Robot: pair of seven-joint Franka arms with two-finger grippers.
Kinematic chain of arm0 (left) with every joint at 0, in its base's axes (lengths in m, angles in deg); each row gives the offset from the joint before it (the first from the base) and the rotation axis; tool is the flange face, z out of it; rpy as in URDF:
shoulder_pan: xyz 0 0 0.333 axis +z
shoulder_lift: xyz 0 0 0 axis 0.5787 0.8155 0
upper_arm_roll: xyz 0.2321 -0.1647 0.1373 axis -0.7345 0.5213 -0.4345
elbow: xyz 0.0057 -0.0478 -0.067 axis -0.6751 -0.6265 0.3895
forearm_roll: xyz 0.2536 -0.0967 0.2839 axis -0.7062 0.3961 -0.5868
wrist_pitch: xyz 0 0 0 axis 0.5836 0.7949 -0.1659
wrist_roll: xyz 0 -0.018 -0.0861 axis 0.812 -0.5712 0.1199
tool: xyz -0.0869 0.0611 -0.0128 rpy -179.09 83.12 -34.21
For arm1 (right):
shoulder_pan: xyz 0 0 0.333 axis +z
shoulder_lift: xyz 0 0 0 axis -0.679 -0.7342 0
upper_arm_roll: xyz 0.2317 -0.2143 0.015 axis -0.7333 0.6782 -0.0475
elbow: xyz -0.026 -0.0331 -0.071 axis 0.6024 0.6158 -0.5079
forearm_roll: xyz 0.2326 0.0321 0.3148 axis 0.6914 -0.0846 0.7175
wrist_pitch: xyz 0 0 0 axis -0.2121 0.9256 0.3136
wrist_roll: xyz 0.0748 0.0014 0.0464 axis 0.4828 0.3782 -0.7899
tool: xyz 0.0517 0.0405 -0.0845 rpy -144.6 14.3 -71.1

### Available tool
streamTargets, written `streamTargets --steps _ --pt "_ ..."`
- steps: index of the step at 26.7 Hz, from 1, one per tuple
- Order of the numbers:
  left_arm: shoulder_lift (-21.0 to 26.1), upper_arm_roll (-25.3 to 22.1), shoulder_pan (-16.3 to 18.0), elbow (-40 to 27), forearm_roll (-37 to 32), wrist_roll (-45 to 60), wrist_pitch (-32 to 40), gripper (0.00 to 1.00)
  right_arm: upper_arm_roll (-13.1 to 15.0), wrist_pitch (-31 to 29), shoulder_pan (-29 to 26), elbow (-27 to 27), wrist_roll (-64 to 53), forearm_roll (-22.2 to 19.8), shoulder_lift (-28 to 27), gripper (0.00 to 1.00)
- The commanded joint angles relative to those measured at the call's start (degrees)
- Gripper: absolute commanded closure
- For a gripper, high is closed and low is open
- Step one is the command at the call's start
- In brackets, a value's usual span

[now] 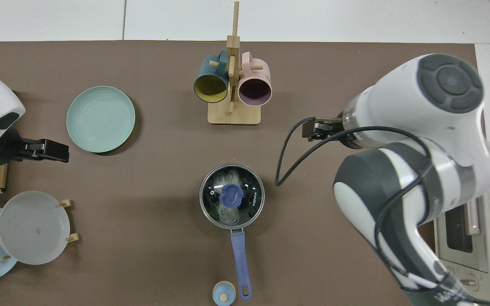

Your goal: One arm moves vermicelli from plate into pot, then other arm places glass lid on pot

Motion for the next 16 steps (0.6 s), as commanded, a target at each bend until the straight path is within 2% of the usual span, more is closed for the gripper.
streamTargets --steps 1,5,11,14,16 --pt "-0.33 -0.27 -0.2 0.13 0.0 -0.08 -0.24 0.0 6.63 2.58 -0.24 -0.73 -8.73 3.5 2.51 0.0" --pt "-0.33 -0.27 -0.2 0.13 0.0 -0.08 -0.24 0.0 10.51 4.69 -0.24 -2.4 -13.3 2.71 3.39 0.0" --pt "-0.33 -0.27 -0.2 0.13 -0.09 -0.08 -0.24 0.0 15.78 11.54 -0.33 -4.68 -21.2 1.75 4.27 0.0" --pt "-0.33 -0.27 -0.2 0.13 -0.09 -0.08 -0.24 0.0 16.23 12.87 -0.15 -5.92 -29.37 -1.24 4.45 0.0" --pt "-0.33 -0.27 -0.2 0.13 -0.09 -0.08 -0.24 0.0 16.66 12.78 -0.59 -6.1 -29.57 -0.9 5.49 0.0"
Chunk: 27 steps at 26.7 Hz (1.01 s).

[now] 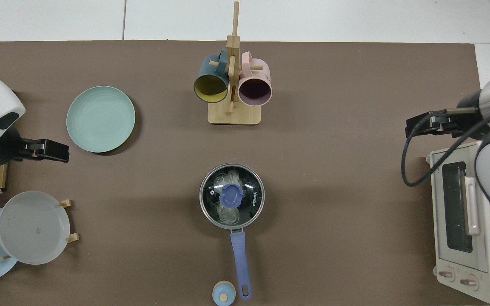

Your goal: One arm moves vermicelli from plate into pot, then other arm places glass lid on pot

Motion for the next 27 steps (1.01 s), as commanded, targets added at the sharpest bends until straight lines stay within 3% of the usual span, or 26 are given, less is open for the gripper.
streamTargets --steps 1,7,14,27 --pt "-0.33 -0.27 -0.2 0.13 -0.09 -0.08 -0.24 0.0 1.18 1.65 -0.29 -1.47 -5.24 -1.12 1.7 0.0" --pt "-0.33 -0.27 -0.2 0.13 0.0 -0.08 -0.24 0.0 3.2 3.66 -0.73 0.19 -6.11 -0.15 4.52 0.0" --pt "-0.33 -0.27 -0.2 0.13 0.0 -0.08 -0.24 0.0 2.68 4.9 -3.1 5.38 -5.15 1.52 9.44 0.0" --pt "-0.33 -0.27 -0.2 0.13 -0.09 -0.08 -0.24 0.0 2.24 3.93 -2.84 5.12 -4.97 1.17 9.35 0.0"
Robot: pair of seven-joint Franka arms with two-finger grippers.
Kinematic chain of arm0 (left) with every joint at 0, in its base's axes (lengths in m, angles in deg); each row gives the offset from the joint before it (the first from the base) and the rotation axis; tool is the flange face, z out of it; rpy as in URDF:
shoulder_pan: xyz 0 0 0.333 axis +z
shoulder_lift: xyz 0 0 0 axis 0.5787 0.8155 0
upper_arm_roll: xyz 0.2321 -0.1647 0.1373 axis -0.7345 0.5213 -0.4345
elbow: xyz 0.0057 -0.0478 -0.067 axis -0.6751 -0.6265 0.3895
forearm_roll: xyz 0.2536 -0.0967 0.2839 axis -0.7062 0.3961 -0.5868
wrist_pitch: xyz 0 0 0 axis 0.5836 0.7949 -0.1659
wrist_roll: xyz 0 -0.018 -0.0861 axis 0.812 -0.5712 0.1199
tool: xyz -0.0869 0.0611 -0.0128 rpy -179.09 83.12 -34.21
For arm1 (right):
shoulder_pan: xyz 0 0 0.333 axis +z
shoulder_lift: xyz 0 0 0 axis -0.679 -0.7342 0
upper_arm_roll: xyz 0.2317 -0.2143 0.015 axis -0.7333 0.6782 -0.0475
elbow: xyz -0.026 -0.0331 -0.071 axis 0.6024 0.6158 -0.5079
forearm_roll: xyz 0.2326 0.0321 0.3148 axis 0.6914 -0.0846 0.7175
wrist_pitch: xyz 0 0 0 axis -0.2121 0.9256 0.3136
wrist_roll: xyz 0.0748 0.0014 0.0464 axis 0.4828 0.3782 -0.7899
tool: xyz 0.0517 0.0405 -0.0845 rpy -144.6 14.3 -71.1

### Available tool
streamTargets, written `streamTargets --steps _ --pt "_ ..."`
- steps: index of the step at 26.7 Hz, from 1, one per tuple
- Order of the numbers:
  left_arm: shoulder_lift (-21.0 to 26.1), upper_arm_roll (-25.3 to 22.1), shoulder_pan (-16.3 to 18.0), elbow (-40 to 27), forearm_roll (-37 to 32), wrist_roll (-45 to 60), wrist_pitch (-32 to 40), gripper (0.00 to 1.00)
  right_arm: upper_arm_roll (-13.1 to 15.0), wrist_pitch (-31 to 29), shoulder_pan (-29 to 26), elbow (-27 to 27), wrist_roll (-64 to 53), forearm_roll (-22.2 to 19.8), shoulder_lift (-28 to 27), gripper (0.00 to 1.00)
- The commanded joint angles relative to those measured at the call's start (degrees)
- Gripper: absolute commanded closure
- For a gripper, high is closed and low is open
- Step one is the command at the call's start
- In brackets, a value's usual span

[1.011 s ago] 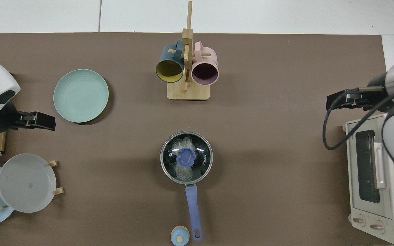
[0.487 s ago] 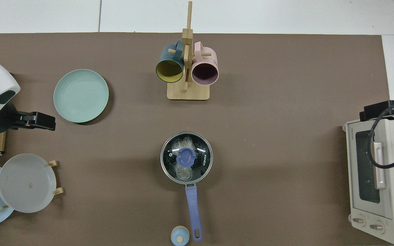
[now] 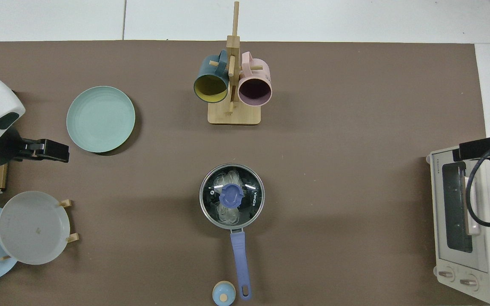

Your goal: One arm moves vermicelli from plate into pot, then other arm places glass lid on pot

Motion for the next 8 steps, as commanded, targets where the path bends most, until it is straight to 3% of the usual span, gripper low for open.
streamTargets --steps 1,8 --pt "-0.33 -0.27 -0.2 0.13 -0.09 -0.08 -0.24 0.0 -0.55 -1.18 -0.62 1.56 -1.01 0.8 0.98 0.0" --pt "-0.33 -0.27 -0.2 0.13 0.0 -0.08 -0.24 0.0 -0.55 -1.18 -0.45 1.73 -1.01 0.72 0.98 0.0"
